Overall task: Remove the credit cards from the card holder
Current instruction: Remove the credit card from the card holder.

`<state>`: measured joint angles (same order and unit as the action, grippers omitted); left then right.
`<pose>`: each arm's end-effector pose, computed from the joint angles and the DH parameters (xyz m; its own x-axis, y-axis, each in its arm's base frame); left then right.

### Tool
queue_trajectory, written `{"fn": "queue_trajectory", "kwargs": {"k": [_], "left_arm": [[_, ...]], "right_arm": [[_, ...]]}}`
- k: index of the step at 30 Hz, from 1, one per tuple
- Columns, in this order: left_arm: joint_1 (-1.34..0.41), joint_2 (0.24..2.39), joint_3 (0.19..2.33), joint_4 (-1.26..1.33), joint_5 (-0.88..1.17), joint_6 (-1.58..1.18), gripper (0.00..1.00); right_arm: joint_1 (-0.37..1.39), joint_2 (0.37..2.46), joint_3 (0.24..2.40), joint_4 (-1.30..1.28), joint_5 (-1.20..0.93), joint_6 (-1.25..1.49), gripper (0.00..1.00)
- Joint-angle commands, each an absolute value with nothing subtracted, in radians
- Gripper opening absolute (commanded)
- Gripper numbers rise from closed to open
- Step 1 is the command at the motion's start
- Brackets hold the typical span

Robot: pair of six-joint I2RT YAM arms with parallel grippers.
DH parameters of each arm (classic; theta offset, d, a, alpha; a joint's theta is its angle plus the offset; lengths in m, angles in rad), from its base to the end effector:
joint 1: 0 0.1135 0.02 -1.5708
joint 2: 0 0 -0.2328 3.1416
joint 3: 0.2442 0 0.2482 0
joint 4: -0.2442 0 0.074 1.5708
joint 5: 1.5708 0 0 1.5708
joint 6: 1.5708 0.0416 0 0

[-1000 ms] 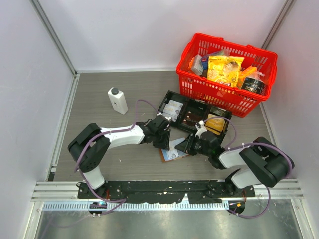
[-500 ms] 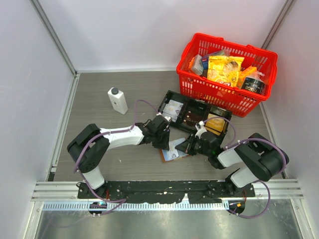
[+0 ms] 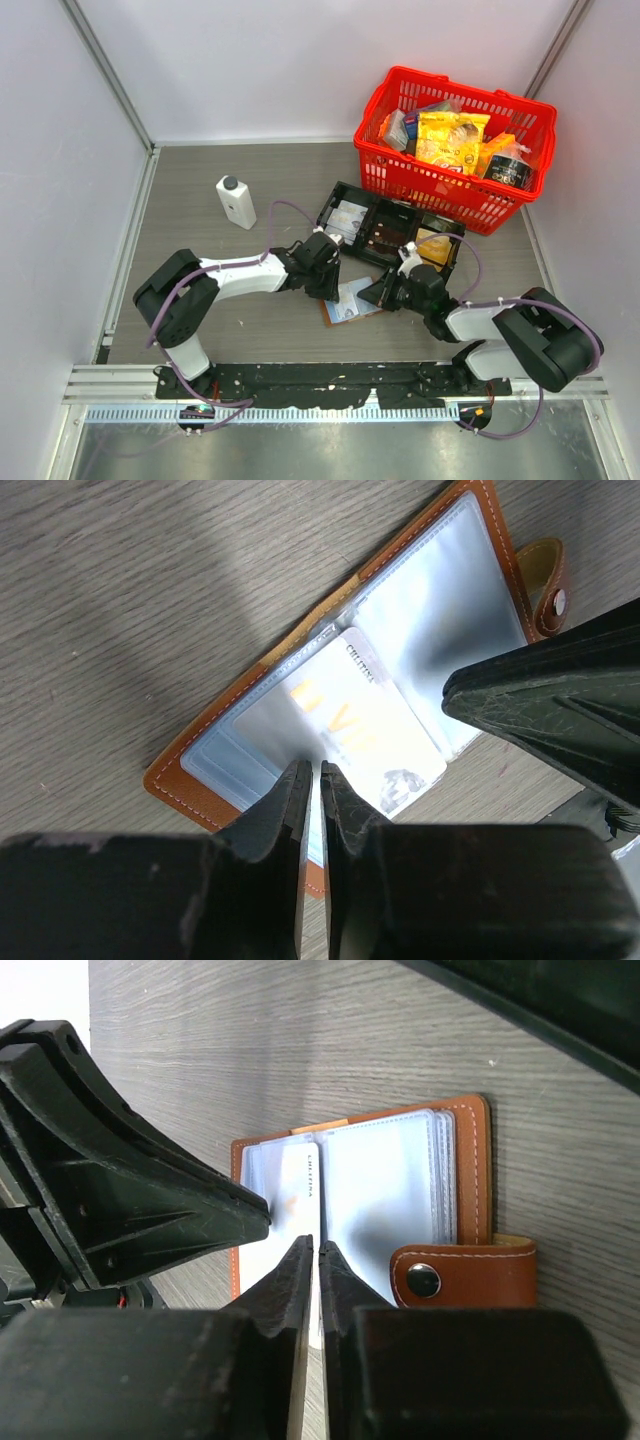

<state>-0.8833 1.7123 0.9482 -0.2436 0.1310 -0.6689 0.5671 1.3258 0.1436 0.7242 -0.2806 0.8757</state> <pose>0.2051 -0.2583 0.1232 -0.9236 0.1560 -0.3503 0.3031 0.8566 -0.4177 0.1731 0.1239 0.0888 -0.7962 0.3679 -0.4804 -0.1783 0.6160 0.7673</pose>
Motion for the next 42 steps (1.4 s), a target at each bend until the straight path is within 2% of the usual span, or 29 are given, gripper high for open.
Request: {"fn": "queue_trajectory", "kwargs": {"k": [1, 2, 4, 9, 19, 27, 31, 33, 42], "left_arm": [[-0.89, 1.775, 0.868, -0.423, 0.064, -0.632, 0.14], [-0.891, 1.776, 0.867, -0.423, 0.066, -0.634, 0.14], [-0.89, 1.773, 0.865, -0.42, 0.071, -0.637, 0.14], [-0.891, 1.772, 0.859, -0.411, 0.078, -0.641, 0.13], [-0.891, 1.76, 0.838, -0.393, 0.087, -0.65, 0.12], [-0.891, 1.749, 0.825, -0.37, 0.104, -0.65, 0.12], [-0.891, 1.749, 0.822, -0.367, 0.106, -0.65, 0.12], [-0.89, 1.744, 0.821, -0.368, 0.103, -0.649, 0.11], [-0.891, 1.761, 0.822, -0.406, 0.069, -0.635, 0.09]], "right_arm": [[0.568, 1.344, 0.158, 0.748, -0.304, 0.859, 0.15], [0.568, 1.36, 0.158, 0.756, -0.305, 0.867, 0.2], [0.574, 1.394, 0.158, 0.782, -0.311, 0.876, 0.24], [0.584, 1.472, 0.153, 0.88, -0.33, 0.902, 0.24], [0.584, 1.543, 0.136, 0.96, -0.325, 0.927, 0.12], [0.584, 1.591, 0.141, 0.997, -0.345, 0.93, 0.15], [0.583, 1.618, 0.135, 1.051, -0.35, 0.94, 0.07], [0.584, 1.614, 0.13, 1.054, -0.344, 0.943, 0.01], [0.563, 1.379, 0.147, 0.78, -0.284, 0.861, 0.01]]}}
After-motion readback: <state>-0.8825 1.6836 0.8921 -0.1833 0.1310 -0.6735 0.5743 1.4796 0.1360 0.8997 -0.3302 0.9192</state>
